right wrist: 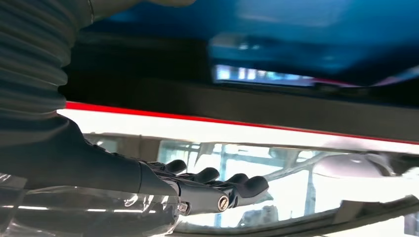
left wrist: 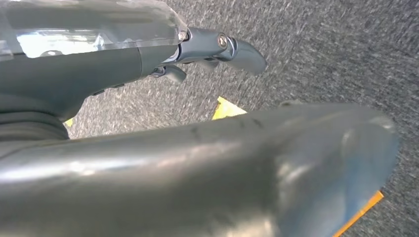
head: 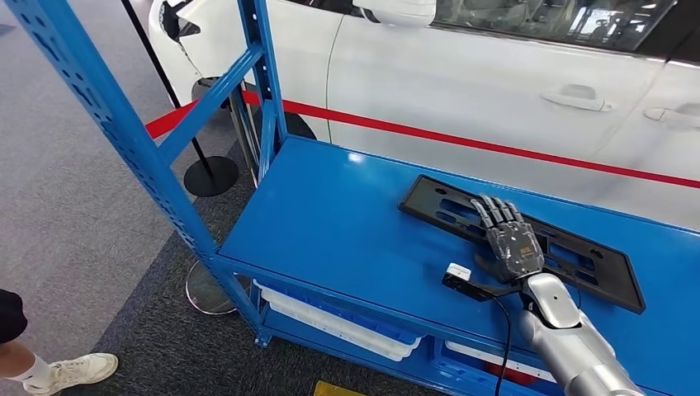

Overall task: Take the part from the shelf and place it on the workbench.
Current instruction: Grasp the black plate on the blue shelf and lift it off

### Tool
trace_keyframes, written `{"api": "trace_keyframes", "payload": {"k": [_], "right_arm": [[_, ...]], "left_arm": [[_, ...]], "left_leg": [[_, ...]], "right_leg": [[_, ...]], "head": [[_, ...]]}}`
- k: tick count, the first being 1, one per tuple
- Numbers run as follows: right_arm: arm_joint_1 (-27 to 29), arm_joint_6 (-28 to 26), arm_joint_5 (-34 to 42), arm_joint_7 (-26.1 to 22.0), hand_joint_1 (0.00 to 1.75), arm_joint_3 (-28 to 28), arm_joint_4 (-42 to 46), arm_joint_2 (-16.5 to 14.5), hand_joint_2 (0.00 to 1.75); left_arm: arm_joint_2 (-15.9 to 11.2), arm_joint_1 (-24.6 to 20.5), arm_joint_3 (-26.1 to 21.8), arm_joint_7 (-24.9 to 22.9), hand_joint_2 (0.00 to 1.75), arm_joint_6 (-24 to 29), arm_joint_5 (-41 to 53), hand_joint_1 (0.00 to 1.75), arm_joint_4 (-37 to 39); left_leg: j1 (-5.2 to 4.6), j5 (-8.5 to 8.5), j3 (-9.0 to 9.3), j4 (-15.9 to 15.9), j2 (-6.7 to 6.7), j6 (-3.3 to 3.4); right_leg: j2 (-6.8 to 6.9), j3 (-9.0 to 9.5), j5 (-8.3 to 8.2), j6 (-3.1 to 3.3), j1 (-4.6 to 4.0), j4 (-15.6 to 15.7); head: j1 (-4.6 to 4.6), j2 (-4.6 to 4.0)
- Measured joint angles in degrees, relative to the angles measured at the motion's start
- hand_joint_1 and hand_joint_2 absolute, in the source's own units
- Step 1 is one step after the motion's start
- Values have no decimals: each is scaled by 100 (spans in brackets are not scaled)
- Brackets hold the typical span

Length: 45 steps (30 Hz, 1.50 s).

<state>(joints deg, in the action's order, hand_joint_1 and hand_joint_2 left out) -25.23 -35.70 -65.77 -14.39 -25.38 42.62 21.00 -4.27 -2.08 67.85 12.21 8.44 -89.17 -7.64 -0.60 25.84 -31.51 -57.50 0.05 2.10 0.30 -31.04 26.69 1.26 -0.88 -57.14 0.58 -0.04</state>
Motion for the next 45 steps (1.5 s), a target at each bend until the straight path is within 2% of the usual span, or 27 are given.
{"api": "trace_keyframes", "payload": {"k": [3, 5, 7, 8, 9, 12, 17, 20, 21, 22, 23, 25, 26, 27, 29, 30, 31, 33, 35, 36, 37, 39, 40, 41, 42, 44, 45], "right_arm": [[-34, 0, -34, 40, 0, 0, -51, 24, 175], [-41, 2, -44, 54, 0, 0, -75, 22, 175], [-42, 5, -49, 58, 0, 0, -104, 20, 175], [-42, 9, -54, 63, 0, 0, -118, 20, 175], [-41, 15, -64, 74, 0, 0, -129, 20, 175], [-42, 27, -90, 103, 0, 0, -144, 20, 175], [-42, 28, -93, 106, 0, 0, -144, 20, 175], [-44, 37, -134, 165, 0, 0, -144, 20, 175], [-48, 44, -172, 219, 0, 1, -144, 27, 175], [-51, 74, -244, 306, 0, 2, -144, 40, 175], [-55, 134, -329, 408, 2, 3, -144, 79, 175], [-50, 270, -485, 567, 17, 8, -144, 178, 175], [-46, 315, -514, 588, 33, 12, -144, 224, 175], [-43, 335, -520, 581, 62, 17, -144, 248, 175], [-49, 375, -522, 565, 110, 30, -140, 298, 175], [-51, 398, -521, 555, 134, 36, -129, 329, 175], [-50, 422, -521, 549, 146, 41, -115, 361, 175], [-36, 457, -519, 538, 170, 48, -90, 405, 175], [-13, 482, -519, 513, 175, 56, -71, 428, 175], [2, 492, -520, 495, 175, 59, -59, 435, 175], [23, 502, -521, 479, 175, 61, -45, 436, 175], [73, 526, -528, 464, 175, 61, -16, 436, 175], [94, 543, -532, 462, 175, 61, -3, 435, 175], [108, 562, -531, 454, 175, 62, 14, 437, 175], [117, 579, -519, 434, 175, 63, 32, 444, 175], [140, 599, -456, 365, 175, 73, 83, 483, 175], [162, 604, -410, 328, 175, 85, 116, 520, 175]], "left_arm": [[-10, -1, 2, 10, 0, -10, 2, 0, -2], [-14, -7, 2, 14, 0, -19, 3, 0, -5], [-12, -3, 2, 14, 0, -25, 4, 0, -8], [-13, 4, 3, 15, 0, -29, 5, 0, -8], [-15, 12, 3, 18, 0, -34, 9, 0, -8], [-17, 21, 4, 28, 0, -48, 20, 0, -8], [-17, 21, 4, 30, 0, -50, 21, 0, -8], [-17, 16, 5, 39, 0, -65, 34, 0, -8], [-10, 10, 8, 44, 0, -74, 39, 0, -10], [-4, 1, 18, 46, 0, -82, 44, 0, -14], [3, -10, 33, 48, 0, -99, 49, 0, -17], [11, -18, 73, 48, 0, -131, 54, 0, -21], [13, -16, 84, 47, 0, -144, 52, 0, -21], [14, -12, 90, 46, 0, -146, 48, 0, -21], [32, -14, 89, 48, 0, -146, 42, 0, -23], [47, -17, 89, 50, 0, -144, 39, 0, -27], [62, -20, 89, 52, 0, -144, 38, 0, -32], [76, -17, 89, 56, 0, -142, 34, 0, -40], [76, -10, 89, 57, 0, -142, 28, 0, -40], [76, -10, 89, 59, 0, -142, 20, 0, -40], [77, -11, 89, 61, 0, -142, 12, 0, -40], [80, -9, 89, 63, 0, -141, -1, 0, -40], [81, -3, 89, 66, 0, -140, -3, 0, -40], [81, 6, 89, 70, 0, -140, -5, 0, -40], [80, 14, 89, 78, 0, -141, -6, 0, -40], [77, 24, 89, 102, 0, -144, -8, 0, -40], [76, 23, 89, 114, 0, -148, -8, 0, -40]], "left_leg": [[5, 60, -28, -76, -2, -90], [28, 354, -241, -553, -11, -170], [90, 702, -588, -1298, -12, -256], [126, 756, -692, -1527, -10, -297], [160, 702, -699, -1556, -8, -338], [214, 442, -531, -1232, -5, -401], [217, 419, -509, -1188, -5, -405], [256, 182, -239, -667, 2, -447], [267, 122, -110, -407, -7, -457], [268, 99, -28, -235, -20, -412], [260, 91, 2, -142, -30, -316], [202, 65, -31, -92, -39, -102], [172, 39, -48, -83, -34, -45], [140, 35, -55, -84, -37, -32], [112, 37, -36, -83, -42, -29], [98, 40, -31, -81, -47, -35], [95, 41, -34, -78, -49, -47], [101, 34, -41, -59, -51, -91], [96, 59, -57, -85, -44, -148], [88, 145, -109, -203, -43, -174], [87, 296, -220, -447, -41, -198], [112, 675, -561, -1176, -40, -238], [125, 788, -711, -1489, -39, -259], [134, 789, -774, -1621, -37, -276], [142, 676, -729, -1529, -36, -289], [158, 281, -374, -796, -26, -295], [154, 144, -193, -428, -25, -278]], "right_leg": [[7, 46, -95, 10, 48, 126], [21, 77, -151, 13, 99, 208], [24, 63, -158, 19, 116, 212], [22, 59, -155, 11, 130, 204], [18, 58, -148, -7, 149, 190], [5, 60, -129, -53, 190, 159], [4, 60, -127, -56, 193, 156], [-4, 58, -99, -104, 222, 110], [-14, 46, -73, -147, 217, 67], [-25, 36, -55, -201, 210, 39], [-32, -17, 34, -267, 209, -80], [-38, -463, 459, -355, 208, -985], [-35, -655, 605, -357, 206, -1367], [-36, -741, 602, -322, 184, -1520], [-39, -389, 206, -186, 118, -759], [-30, -220, 65, -117, 83, -391], [-21, -117, -7, -69, 53, -148], [-2, -82, -38, -38, 18, -20], [3, -53, -111, -34, 52, 73], [9, -33, -149, -27, 78, 126], [16, -17, -180, -25, 105, 170], [28, -24, -191, -16, 111, 180], [31, -30, -189, -19, 112, 174], [30, -33, -184, -26, 115, 166], [28, -31, -175, -39, 121, 153], [23, -23, -136, -88, 133, 105], [24, -29, -109, -122, 128, 67]], "head": [[3, 0], [16, 0], [22, 0], [23, 0], [22, 0], [23, 0], [23, 0], [24, 0], [28, 0], [27, 0], [25, 0], [17, 0], [17, 0], [17, 0], [18, 0], [26, 0], [29, 0], [35, 0], [33, 0], [37, 0], [42, 0], [48, 0], [47, 0], [47, 0], [47, 0], [47, 0], [47, 0]]}}
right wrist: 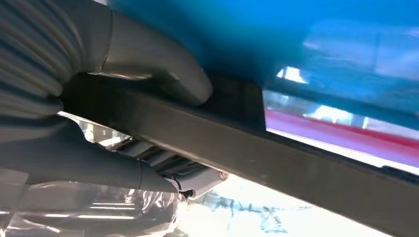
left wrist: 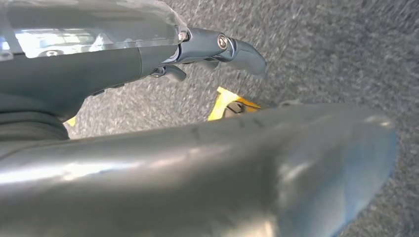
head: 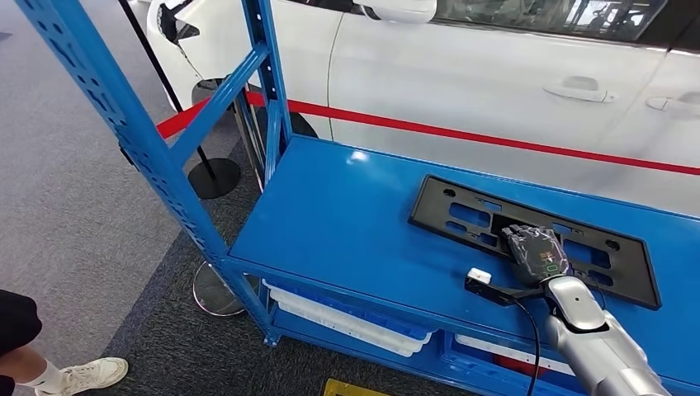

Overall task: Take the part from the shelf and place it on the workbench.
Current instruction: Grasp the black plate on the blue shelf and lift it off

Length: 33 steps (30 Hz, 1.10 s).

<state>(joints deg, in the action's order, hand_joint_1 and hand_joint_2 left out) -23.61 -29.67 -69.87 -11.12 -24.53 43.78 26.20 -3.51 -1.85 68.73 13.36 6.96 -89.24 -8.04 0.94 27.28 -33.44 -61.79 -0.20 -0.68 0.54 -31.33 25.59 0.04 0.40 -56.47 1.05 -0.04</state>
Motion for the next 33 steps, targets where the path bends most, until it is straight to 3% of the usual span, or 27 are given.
{"api": "trace_keyframes", "payload": {"k": [2, 6, 7, 9, 10, 11, 12, 13, 14, 16, 17, 21, 23, 25, 26, 27, 28, 31, 33], "right_arm": [[72, 3, 81, -47, 175, 30, 96, 86, 175], [297, -11, 177, -15, 175, 90, 354, 229, 175], [357, -16, 189, 5, 175, 110, 414, 255, 175], [478, -22, 204, 48, 175, 145, 507, 291, 175], [534, -27, 206, 58, 175, 160, 546, 295, 175], [579, -34, 207, 62, 175, 172, 581, 298, 175], [616, -51, 207, 62, 175, 186, 615, 299, 175], [645, -81, 207, 62, 175, 204, 650, 299, 175], [674, -123, 205, 62, 175, 229, 689, 300, 175], [735, -226, 191, 62, 175, 297, 771, 295, 175], [771, -274, 182, 62, 175, 334, 813, 289, 175], [884, -437, 204, 16, 175, 452, 971, 233, 175], [902, -519, 290, -51, 175, 515, 1035, 184, 175], [911, -586, 365, -96, 175, 569, 1075, 128, 175], [918, -600, 382, -103, 175, 589, 1083, 103, 175], [926, -607, 387, -113, 175, 605, 1087, 83, 175], [934, -609, 387, -126, 175, 617, 1091, 70, 175], [950, -611, 394, -156, 175, 650, 1117, 48, 175], [958, -621, 463, -198, 175, 672, 1135, 38, 175]], "left_arm": [[-1, 3, -1, 22, 0, -11, 0, 0, 0], [2, 26, -2, 40, 0, -25, 0, 0, 0], [3, 25, -3, 43, 0, -26, 0, 0, 0], [3, 26, -4, 48, 0, -26, 0, 0, 0], [2, 30, -4, 49, 0, -25, 0, 0, 0], [2, 35, -4, 49, 0, -25, 0, 0, 0], [3, 39, -4, 48, 0, -25, 0, 0, 0], [5, 42, -4, 45, 0, -25, 0, 0, 0], [10, 40, -4, 41, 0, -25, 1, 0, 0], [22, 29, -4, 27, 0, -25, 2, 0, -1], [28, 24, -4, 19, 0, -22, 2, 0, -2], [38, 15, -4, -1, 0, -4, 2, 0, -2], [40, 8, -4, -2, 0, 3, 2, 0, -2], [45, 6, -4, -4, 0, 8, 2, 0, -3], [48, 8, -4, -6, 0, 9, 2, 0, -3], [49, 9, -4, -8, 0, 9, 3, 0, -3], [50, 9, -4, -9, 0, 10, 3, 0, -3], [49, -5, -4, -9, 0, 12, 2, 0, -4], [50, -16, -4, -12, 0, 12, 4, 0, -3]], "left_leg": [[-15, -80, 160, 348, -5, 71], [-23, -119, 163, 401, -14, 231], [-12, -132, 165, 421, -12, 261], [-15, -136, 155, 427, -13, 291], [-19, -134, 152, 426, -15, 296], [-23, -130, 153, 424, -16, 298], [-24, -124, 161, 423, -18, 296], [-24, -118, 175, 422, -22, 290], [-24, -108, 193, 422, -26, 279], [-39, -86, 213, 417, -36, 235], [-42, -77, 214, 416, -39, 206], [-26, -1, 194, 347, -34, 71], [-24, 290, -16, -125, -22, 35], [-21, 654, -384, -901, -17, 8], [-20, 728, -510, -1165, -17, -3], [-20, 686, -538, -1220, -16, -9], [-18, 533, -450, -1032, -14, -11], [-15, 39, 77, 87, 2, 25], [-28, 1, 176, 336, -4, 94]], "right_leg": [[5, -24, 32, -65, -15, -54], [-6, -78, 128, -184, 9, -168], [-16, -173, 266, -210, 20, -377], [-29, -531, 643, -250, 38, -1116], [-31, -717, 774, -264, 44, -1482], [-30, -834, 803, -271, 48, -1694], [-30, -845, 718, -270, 49, -1687], [-30, -741, 536, -258, 49, -1449], [-31, -548, 308, -234, 48, -1044], [-34, -202, 33, -175, 18, -314], [-34, -119, -8, -146, -2, -128], [-25, -80, -31, -19, -10, -16], [-14, -61, -57, 44, 16, 39], [-13, -70, -54, 71, 5, 40], [-13, -71, -52, 74, -1, 34], [-16, -72, -48, 74, -4, 25], [-21, -71, -41, 69, -5, 10], [-44, -86, 8, 9, -20, -78], [-53, -104, 24, -50, -40, -112]], "head": [[-7, 0], [-14, -1], [-17, -1], [-22, 0], [-23, 0], [-22, 0], [-22, 0], [-23, 0], [-23, -1], [-22, -1], [-21, 0], [-17, 0], [-10, 0], [-7, 0], [-8, 0], [-8, 0], [-8, 0], [-10, 0], [-19, 0]]}}
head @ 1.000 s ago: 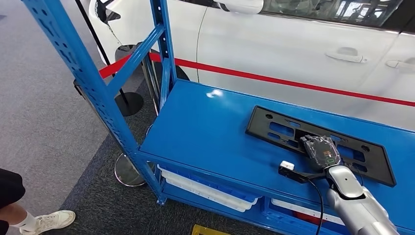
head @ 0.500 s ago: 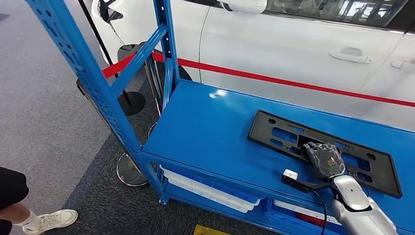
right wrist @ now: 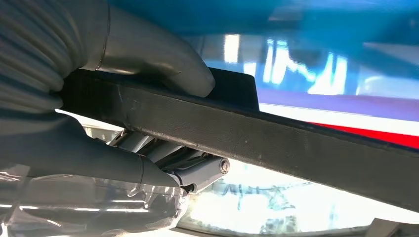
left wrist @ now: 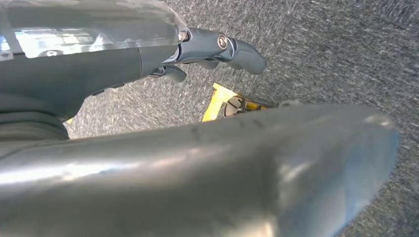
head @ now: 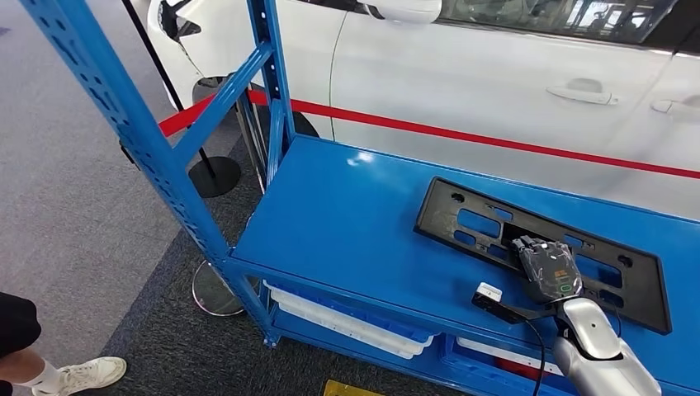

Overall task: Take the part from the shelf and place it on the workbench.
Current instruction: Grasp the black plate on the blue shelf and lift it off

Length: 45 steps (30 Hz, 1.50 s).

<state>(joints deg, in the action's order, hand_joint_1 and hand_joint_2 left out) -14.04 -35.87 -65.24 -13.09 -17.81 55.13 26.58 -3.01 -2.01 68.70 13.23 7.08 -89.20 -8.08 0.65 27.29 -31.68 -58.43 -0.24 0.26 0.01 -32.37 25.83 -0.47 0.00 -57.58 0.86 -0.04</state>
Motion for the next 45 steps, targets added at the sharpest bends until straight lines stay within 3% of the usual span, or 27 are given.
{"api": "trace_keyframes", "payload": {"k": [2, 4, 7, 8, 9, 10, 13, 15, 17, 19, 20, 22, 24, 25, 26, 27, 29, 30, 34, 36, 38, 39, 40, 41, 43, 45], "right_arm": [[18, -9, 249, -164, 175, 34, 53, -15, 175], [22, -1, 703, -470, 175, 91, 162, -45, 175], [-49, 30, 1390, -921, 175, 143, 352, -170, 175], [-84, 14, 1537, -1018, 175, 147, 406, -244, 175], [-119, -25, 1638, -1082, 175, 151, 460, -323, 175], [-151, -76, 1696, -1121, 175, 155, 523, -411, 175], [-233, -207, 1771, -1172, 175, 195, 843, -684, 175], [-266, -219, 1777, -1175, 175, 219, 1111, -863, 175], [-273, -205, 1780, -1162, 175, 231, 1306, -991, 175], [-276, -195, 1824, -1181, 175, 248, 1445, -1089, 175], [-274, -169, 1899, -1231, 175, 262, 1515, -1139, 175], [-263, 1, 2233, -1439, 175, 287, 1675, -1250, 175], [-243, 307, 2739, -1710, 175, 300, 1905, -1377, 175], [-237, 477, 2983, -1818, 175, 301, 2036, -1442, 175], [-235, 656, 3213, -1912, 175, 301, 2173, -1507, 175], [-237, 836, 3424, -1982, 175, 301, 2305, -1569, 175], [-254, 1174, 3806, -2094, 175, 301, 2540, -1684, 175], [-277, 1349, 3992, -2129, 175, 300, 2638, -1742, 175], [-467, 2161, 4811, -2247, 175, 287, 2972, -1969, 175], [-549, 2529, 5169, -2320, 175, 280, 3155, -2035, 175], [-583, 2792, 5391, -2350, 175, 278, 3331, -2093, 175], [-586, 2893, 5454, -2342, 175, 274, 3414, -2123, 175], [-588, 2973, 5497, -2331, 175, 270, 3495, -2149, 175], [-595, 3038, 5536, -2318, 175, 267, 3577, -2172, 175], [-622, 3151, 5612, -2300, 175, 262, 3740, -2211, 175], [-636, 3262, 5681, -2282, 175, 257, 3895, -2256, 175]], "left_arm": [[10, -2, 0, -18, 0, 5, 3, 0, -1], [29, -12, 0, -45, 0, 33, 6, 0, -3], [45, -29, 1, -73, 0, 85, 17, 0, -3], [52, -32, 2, -77, 0, 92, 30, 0, -3], [64, -35, 4, -80, 0, 94, 50, 0, -3], [80, -40, 10, -84, 0, 96, 76, 0, -4], [145, -79, 49, -111, 0, 138, 157, 0, -7], [185, -113, 77, -136, 87, 180, 191, 0, -10], [209, -126, 101, -153, 175, 196, 204, 0, -12], [219, -126, 123, -162, 175, 200, 205, 0, -12], [221, -126, 132, -168, 175, 204, 202, 0, -12], [229, -125, 142, -183, 175, 206, 179, 0, -12], [236, -119, 142, -194, 175, 191, 154, 0, -12], [237, -119, 142, -199, 175, 183, 150, 0, -12], [238, -122, 142, -206, 175, 180, 151, 0, -12], [238, -128, 143, -222, 175, 186, 166, 0, -12], [243, -151, 163, -295, 175, 223, 235, 0, -12], [250, -160, 182, -349, 175, 255, 283, 0, -13], [296, -184, 255, -494, 175, 328, 364, 0, -16], [317, -212, 262, -520, 175, 353, 360, 0, -19], [339, -232, 262, -563, 175, 428, 353, 0, -19], [355, -237, 262, -583, 175, 477, 349, 0, -19], [369, -242, 262, -597, 175, 522, 345, 0, -19], [386, -250, 262, -602, 175, 556, 342, 0, -19], [412, -276, 262, -611, 175, 594, 342, 0, -19], [426, -305, 262, -635, 175, 634, 346, 0, -19]], "left_leg": [[-6, -35, 1, 19, -10, 80], [7, -77, 13, 59, -4, 150], [14, -99, 1, 77, 20, 186], [12, -100, -3, 76, 27, 186], [11, -99, -2, 75, 30, 185], [11, -98, 5, 75, 31, 183], [2, -87, 33, 71, 30, 150], [-6, -83, 26, 68, 28, 91], [-10, -88, 26, 84, 25, 17], [-9, 11, -24, -42, 20, -44], [-8, 149, -120, -257, 17, -67], [8, 525, -459, -984, 16, -101], [14, 679, -725, -1526, 17, -132], [14, 594, -726, -1510, 18, -137], [13, 410, -618, -1264, 19, -133], [12, 188, -440, -868, 26, -116], [-10, -74, -147, -188, 46, -58], [-25, -109, -92, -30, 50, -28], [-21, -161, -105, 65, 32, 99], [-2, -190, -94, 103, 23, 150], [-2, -188, -98, 101, 7, 163], [0, -183, -97, 95, -2, 159], [3, -174, -94, 87, -10, 151], [9, -161, -85, 76, -19, 136], [16, -121, -69, 43, -35, 87], [6, -88, -82, 7, -48, 22]], "right_leg": [[-1, -7, -2, -61, 8, -2], [0, -87, 140, -123, 26, -189], [0, -564, 664, -192, 55, -1207], [0, -713, 755, -204, 64, -1513], [0, -777, 740, -205, 70, -1634], [0, -728, 619, -194, 73, -1531], [-10, -162, 84, -91, 45, -390], [-4, 19, 1, -32, 5, 3], [8, 22, -4, 15, -2, 41], [29, 43, -45, 81, 30, 107], [39, 51, -63, 113, 49, 137], [45, 43, -66, 146, 44, 141], [35, 35, -56, 159, 33, 120], [28, 34, -46, 162, 30, 103], [22, 36, -31, 159, 28, 81], [18, 37, -11, 149, 28, 55], [19, 15, 28, 107, 8, -6], [23, -6, 36, 81, 2, -27], [31, -84, 95, -26, 22, -125], [18, -294, 380, -76, 46, -598], [15, -666, 708, -120, 72, -1356], [15, -801, 757, -138, 89, -1605], [15, -843, 691, -152, 107, -1646], [16, -771, 519, -161, 124, -1458], [15, -433, 123, -171, 149, -723], [4, -215, -26, -138, 131, -220]], "head": [[-4, 0], [-7, 0], [-10, 0], [-11, 0], [-11, 0], [-11, 0], [-10, 0], [-8, 0], [-7, 0], [-2, 0], [3, 0], [11, 0], [11, 0], [11, 0], [12, 0], [12, 0], [8, 0], [6, 0], [0, 0], [-3, 0], [-4, 0], [-3, 0], [-3, 0], [-3, 0], [-4, 0], [-1, 0]]}}
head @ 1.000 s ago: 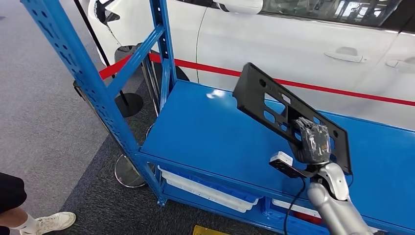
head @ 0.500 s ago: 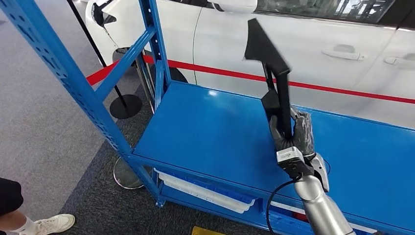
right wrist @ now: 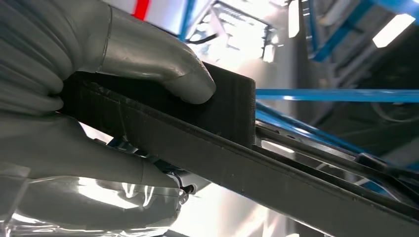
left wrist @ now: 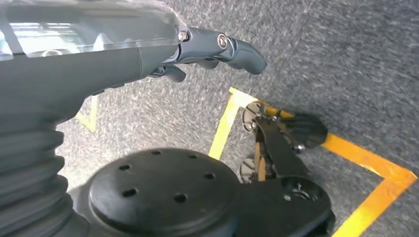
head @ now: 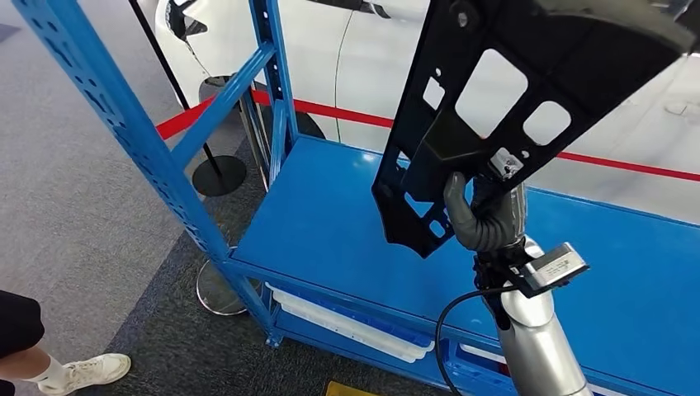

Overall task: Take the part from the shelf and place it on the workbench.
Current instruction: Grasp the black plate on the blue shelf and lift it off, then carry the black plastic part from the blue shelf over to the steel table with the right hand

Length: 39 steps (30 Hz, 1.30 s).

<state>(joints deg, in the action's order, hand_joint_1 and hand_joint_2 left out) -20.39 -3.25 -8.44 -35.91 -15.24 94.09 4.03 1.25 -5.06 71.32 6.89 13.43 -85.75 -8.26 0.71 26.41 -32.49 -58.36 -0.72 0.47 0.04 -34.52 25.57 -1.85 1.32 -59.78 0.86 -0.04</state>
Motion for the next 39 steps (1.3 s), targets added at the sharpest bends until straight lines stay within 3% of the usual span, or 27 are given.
{"api": "trace_keyframes", "payload": {"k": [3, 5, 8, 9, 10, 11, 14, 16, 20, 21, 24, 25, 26, 27, 28, 30, 31, 35, 37, 39], "right_arm": [[25, 104, 63, 41, 175, -4, 203, -57, 175], [30, 135, 91, 47, 175, -4, 312, -91, 175], [39, 148, 132, 47, 175, -4, 406, -132, 175], [48, 149, 144, 48, 175, -4, 415, -135, 175], [55, 161, 158, 46, 175, -4, 422, -136, 175], [60, 184, 177, 44, 175, -4, 430, -136, 175], [59, 252, 217, 37, 175, -3, 473, -136, 175], [57, 267, 227, 37, 175, -1, 494, -138, 175], [58, 490, 349, 37, 175, 11, 542, -151, 175], [57, 604, 436, 37, 175, 20, 562, -153, 175], [101, 1133, 913, 60, 175, 62, 591, -153, 175], [129, 1356, 1116, 79, 175, 82, 593, -153, 175], [150, 1579, 1313, 104, 175, 102, 600, -157, 175], [163, 1772, 1479, 129, 175, 121, 609, -161, 175], [169, 1918, 1597, 147, 175, 137, 625, -165, 175], [170, 2059, 1711, 164, 175, 161, 654, -175, 175], [173, 2082, 1731, 166, 175, 168, 664, -186, 175], [191, 2103, 1751, 175, 175, 206, 671, -221, 175], [194, 2142, 1770, 178, 175, 212, 672, -245, 175], [215, 2208, 1800, 186, 175, 228, 669, -274, 175]], "left_arm": [[20, -14, 0, -32, 175, 71, -1, 0, 0], [32, -21, 0, -45, 175, 82, -2, 0, 0], [40, -30, 3, -48, 175, 81, 0, 0, 0], [43, -30, 4, -48, 175, 80, 0, 0, 0], [46, -32, 5, -48, 175, 80, 1, 0, 0], [49, -35, 5, -50, 175, 79, 0, 0, 0], [51, -42, 7, -54, 175, 79, -2, 0, 0], [54, -51, 7, -53, 175, 80, -5, 0, 0], [77, -49, 7, -52, 175, 67, -11, 0, 1], [83, -52, 7, -53, 175, 64, -16, 0, 1], [99, -59, 7, -68, 175, 63, -45, 0, 2], [105, -58, 8, -83, 175, 63, -54, 0, 2], [109, -58, 9, -102, 175, 63, -57, 0, 2], [114, -59, 11, -123, 175, 63, -59, 0, 2], [121, -61, 13, -142, 175, 64, -59, 0, 2], [128, -69, 17, -160, 175, 70, -59, 0, 2], [129, -73, 18, -161, 175, 72, -59, 0, 2], [128, -83, 25, -165, 175, 74, -59, 0, 2], [129, -88, 28, -171, 175, 74, -62, 0, 2], [130, -89, 30, -182, 175, 73, -71, 0, 2]], "left_leg": [[-4, 12, -17, -13, 2, -101], [7, 157, -122, -253, 28, -158], [11, 682, -622, -1295, 47, -191], [9, 773, -769, -1589, 48, -190], [6, 753, -827, -1695, 48, -179], [2, 623, -774, -1575, 48, -158], [-39, 72, -248, -457, 50, -25], [-75, -12, -81, -80, 50, 36], [-47, -69, -38, 49, 49, 105], [-27, -91, -22, 87, 54, 127], [-21, -99, -22, 99, 57, 146], [-17, -95, -23, 95, 55, 142], [-11, -89, -20, 88, 52, 132], [-1, -77, -13, 76, 47, 115], [9, -59, -4, 59, 43, 90], [5, -19, -9, 14, 35, 21], [-1, -9, -19, 1, 33, -14], [10, 51, -51, -50, 37, -146], [23, 309, -221, -450, 41, -185], [24, 679, -559, -1202, 42, -200]], "right_leg": [[-9, 2, 17, 111, -26, 82], [-4, 19, 8, 198, -14, 108], [7, 35, 20, 276, -43, 116], [7, 37, 24, 286, -61, 114], [6, 43, 28, 295, -79, 111], [2, 52, 34, 301, -96, 108], [-11, 88, 57, 301, -141, 97], [-9, 74, 61, 265, -150, 89], [-4, 34, 136, 142, -140, 7], [-6, -47, 263, 111, -134, -182], [-7, -548, 758, 36, -73, -1221], [-6, -658, 792, 14, -51, -1429], [-5, -663, 708, -6, -27, -1417], [-3, -555, 530, -23, -4, -1185], [0, -370, 312, -36, 19, -802], [-9, -53, 63, -19, 22, -135], [-16, 9, 35, 12, 13, 17], [-31, 2, 26, 187, -5, 75], [-18, 14, 12, 258, -4, 92], [-6, 10, 7, 297, -31, 89]], "head": [[4, 0], [7, 0], [11, 0], [11, 0], [11, 0], [12, 0], [9, 0], [7, 0], [3, 0], [1, 0], [-3, 0], [-4, 0], [-4, 0], [-3, 0], [-4, 0], [-5, 0], [-2, 0], [5, 0], [9, 0], [11, 0]]}}
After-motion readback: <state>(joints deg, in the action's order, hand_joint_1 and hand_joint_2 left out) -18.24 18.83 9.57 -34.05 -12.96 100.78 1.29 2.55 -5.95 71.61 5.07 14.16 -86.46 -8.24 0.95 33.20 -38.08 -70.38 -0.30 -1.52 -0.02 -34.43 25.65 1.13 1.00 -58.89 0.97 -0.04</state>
